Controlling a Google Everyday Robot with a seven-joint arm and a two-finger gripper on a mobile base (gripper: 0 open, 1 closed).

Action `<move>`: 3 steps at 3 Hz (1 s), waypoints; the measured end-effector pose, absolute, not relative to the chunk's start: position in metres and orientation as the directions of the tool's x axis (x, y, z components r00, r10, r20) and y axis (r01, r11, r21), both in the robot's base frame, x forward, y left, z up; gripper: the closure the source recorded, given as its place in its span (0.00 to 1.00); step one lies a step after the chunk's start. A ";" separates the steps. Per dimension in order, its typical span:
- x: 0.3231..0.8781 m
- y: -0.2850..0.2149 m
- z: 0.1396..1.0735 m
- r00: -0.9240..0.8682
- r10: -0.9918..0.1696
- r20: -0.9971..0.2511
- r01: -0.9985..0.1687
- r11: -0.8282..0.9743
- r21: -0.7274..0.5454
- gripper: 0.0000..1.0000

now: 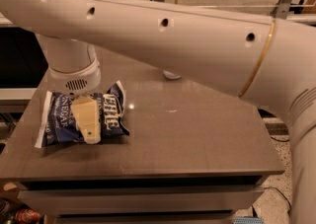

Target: Pick blue chip bag

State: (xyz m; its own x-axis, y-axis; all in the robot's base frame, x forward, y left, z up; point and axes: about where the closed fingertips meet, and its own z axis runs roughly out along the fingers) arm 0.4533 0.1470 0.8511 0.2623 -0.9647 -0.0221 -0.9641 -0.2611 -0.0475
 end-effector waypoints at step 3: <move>0.466 0.142 0.867 0.259 -0.966 -0.027 -0.964 -0.256 -0.072 0.87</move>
Offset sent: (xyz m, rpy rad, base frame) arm 0.0099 -0.0125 0.0115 -0.0164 -0.0027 -0.0015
